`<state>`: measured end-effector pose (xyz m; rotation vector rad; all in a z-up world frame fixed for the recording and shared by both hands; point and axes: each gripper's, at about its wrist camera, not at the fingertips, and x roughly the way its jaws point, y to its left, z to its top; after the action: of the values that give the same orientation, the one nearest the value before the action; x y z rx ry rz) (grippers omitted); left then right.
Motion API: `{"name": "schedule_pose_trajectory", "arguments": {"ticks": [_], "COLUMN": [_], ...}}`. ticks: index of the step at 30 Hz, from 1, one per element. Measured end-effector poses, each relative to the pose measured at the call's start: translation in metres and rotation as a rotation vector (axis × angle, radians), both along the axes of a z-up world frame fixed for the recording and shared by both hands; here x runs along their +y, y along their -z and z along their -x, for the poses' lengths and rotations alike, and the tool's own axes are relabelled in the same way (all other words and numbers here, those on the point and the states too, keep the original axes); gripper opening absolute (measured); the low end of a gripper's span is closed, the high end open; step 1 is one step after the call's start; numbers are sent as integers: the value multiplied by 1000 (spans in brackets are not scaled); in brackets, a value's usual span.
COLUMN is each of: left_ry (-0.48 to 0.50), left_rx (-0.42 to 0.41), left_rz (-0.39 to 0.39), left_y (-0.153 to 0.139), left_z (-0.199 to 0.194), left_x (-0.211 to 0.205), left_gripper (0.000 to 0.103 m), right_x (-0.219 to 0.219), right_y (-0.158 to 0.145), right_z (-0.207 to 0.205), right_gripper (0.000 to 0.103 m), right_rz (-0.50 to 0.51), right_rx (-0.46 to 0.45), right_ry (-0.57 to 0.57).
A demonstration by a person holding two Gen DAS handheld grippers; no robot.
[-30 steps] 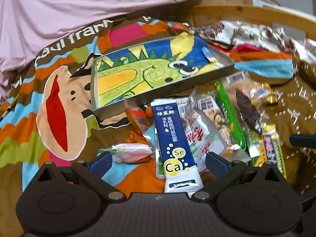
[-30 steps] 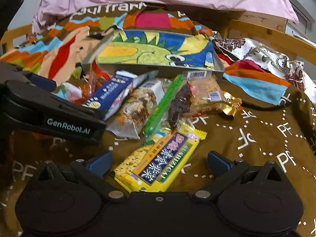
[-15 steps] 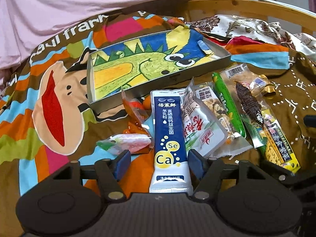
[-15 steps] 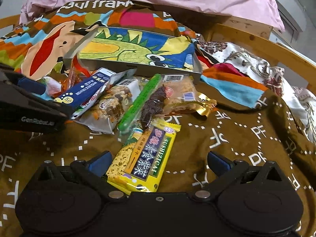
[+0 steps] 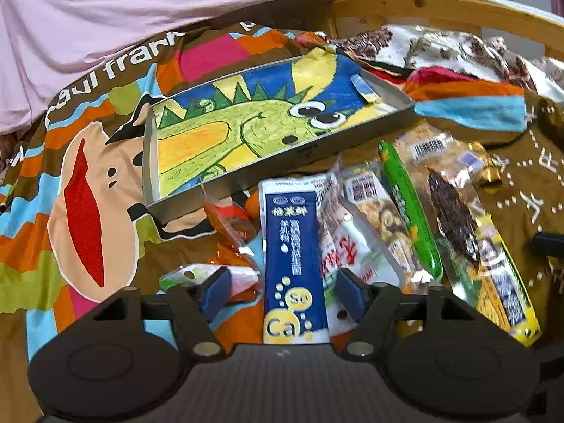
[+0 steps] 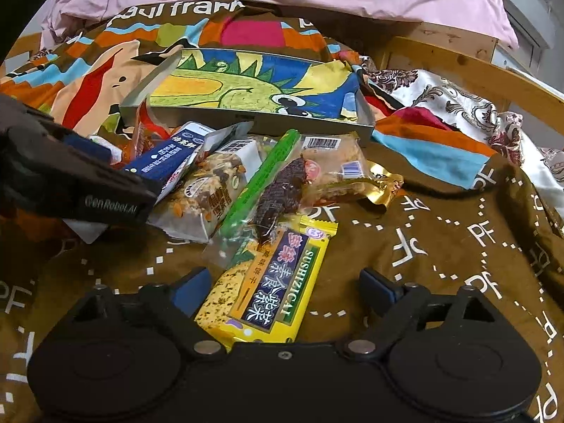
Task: Organize snacks
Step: 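Lower the left tool onto the blue Se Ca stick while the right tool lowers onto the yellow Sushizi bar, then close the left tool on the Se Ca stick while the right tool grips the yellow bar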
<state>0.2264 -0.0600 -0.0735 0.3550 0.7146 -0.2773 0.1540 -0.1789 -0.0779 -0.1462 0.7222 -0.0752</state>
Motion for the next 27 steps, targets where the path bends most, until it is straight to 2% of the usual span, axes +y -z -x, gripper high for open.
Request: {"name": "schedule_pose_trajectory", "arguments": {"ticks": [2, 7, 10, 15, 17, 19, 20, 27], "left_ry": [6, 10, -15, -31, -37, -28, -17, -34], "left_rx": [10, 13, 51, 105, 120, 128, 141, 162], "left_rz": [-13, -14, 41, 105, 126, 134, 138, 154], "left_y": [2, 2, 1, 3, 3, 4, 5, 1], "left_z": [5, 6, -7, -28, -33, -32, -31, -10], "left_x": [-2, -2, 3, 8, 11, 13, 12, 20], "left_gripper": [57, 56, 56, 57, 56, 47, 37, 37], "right_x": [1, 2, -2, 0, 0, 1, 0, 1], "right_y": [0, 1, 1, 2, 2, 1, 1, -2], "right_z": [1, 1, -1, -2, -1, 1, 1, 4], "right_gripper": [92, 89, 86, 81, 72, 66, 65, 63], "right_rz": [-6, -19, -64, -77, -81, -80, -88, -94], "right_rx": [2, 1, -3, -2, -2, -3, -1, 13], "right_ry": [-8, -20, -22, -33, -34, -30, -28, -40]}}
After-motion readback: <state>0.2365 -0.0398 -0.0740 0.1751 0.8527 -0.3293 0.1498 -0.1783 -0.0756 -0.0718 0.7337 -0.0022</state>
